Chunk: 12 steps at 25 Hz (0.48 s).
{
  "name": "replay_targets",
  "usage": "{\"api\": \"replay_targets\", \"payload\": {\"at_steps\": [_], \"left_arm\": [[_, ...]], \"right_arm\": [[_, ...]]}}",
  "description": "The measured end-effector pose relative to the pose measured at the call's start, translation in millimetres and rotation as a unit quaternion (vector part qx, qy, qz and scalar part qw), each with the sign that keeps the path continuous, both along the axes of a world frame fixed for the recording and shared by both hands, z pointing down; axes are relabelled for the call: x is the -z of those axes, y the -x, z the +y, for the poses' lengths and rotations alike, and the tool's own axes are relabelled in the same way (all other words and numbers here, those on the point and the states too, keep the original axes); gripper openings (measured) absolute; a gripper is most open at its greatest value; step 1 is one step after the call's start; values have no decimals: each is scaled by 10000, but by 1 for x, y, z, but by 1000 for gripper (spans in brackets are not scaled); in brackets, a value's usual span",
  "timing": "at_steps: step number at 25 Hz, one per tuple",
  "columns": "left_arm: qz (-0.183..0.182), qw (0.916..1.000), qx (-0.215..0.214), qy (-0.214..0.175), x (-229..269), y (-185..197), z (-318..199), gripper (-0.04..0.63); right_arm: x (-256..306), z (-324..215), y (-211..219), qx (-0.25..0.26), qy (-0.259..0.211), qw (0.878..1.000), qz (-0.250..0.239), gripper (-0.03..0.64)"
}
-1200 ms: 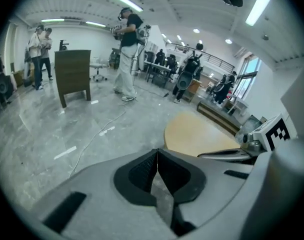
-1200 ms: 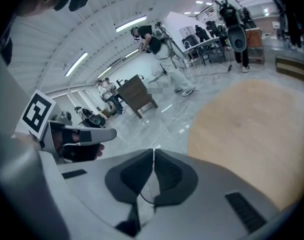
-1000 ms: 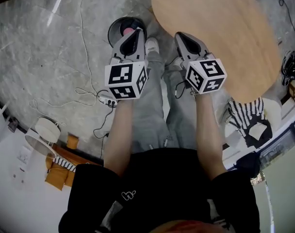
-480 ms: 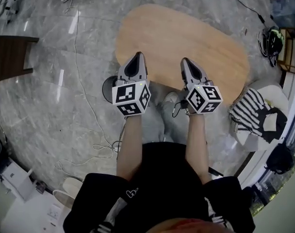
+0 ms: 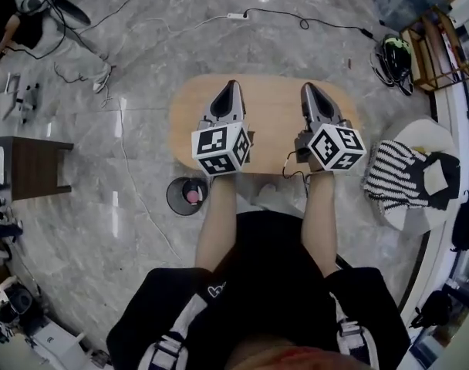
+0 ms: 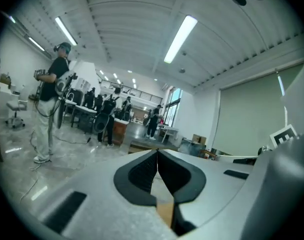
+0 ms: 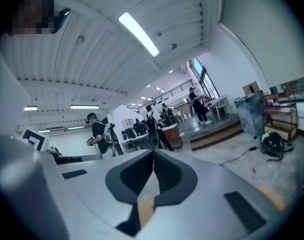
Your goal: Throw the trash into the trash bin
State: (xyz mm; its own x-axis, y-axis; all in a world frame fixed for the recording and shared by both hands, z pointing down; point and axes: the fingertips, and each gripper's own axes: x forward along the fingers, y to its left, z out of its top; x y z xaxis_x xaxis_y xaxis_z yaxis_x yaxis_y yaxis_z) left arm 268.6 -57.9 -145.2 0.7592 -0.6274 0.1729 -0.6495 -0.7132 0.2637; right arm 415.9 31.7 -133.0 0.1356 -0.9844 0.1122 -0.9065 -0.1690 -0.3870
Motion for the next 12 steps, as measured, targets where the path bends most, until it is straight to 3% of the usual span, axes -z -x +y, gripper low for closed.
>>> {"api": "replay_targets", "payload": {"at_steps": [5,12], "left_arm": [[558,9953,-401,-675,86,-63,19,11],[501,9912,-699,-1006,114,-105,62,11]], "right_arm": [[82,13,-38,-87,-571,9951,802,11],[109,55,-71,-186,-691,9911,1120,11]]}}
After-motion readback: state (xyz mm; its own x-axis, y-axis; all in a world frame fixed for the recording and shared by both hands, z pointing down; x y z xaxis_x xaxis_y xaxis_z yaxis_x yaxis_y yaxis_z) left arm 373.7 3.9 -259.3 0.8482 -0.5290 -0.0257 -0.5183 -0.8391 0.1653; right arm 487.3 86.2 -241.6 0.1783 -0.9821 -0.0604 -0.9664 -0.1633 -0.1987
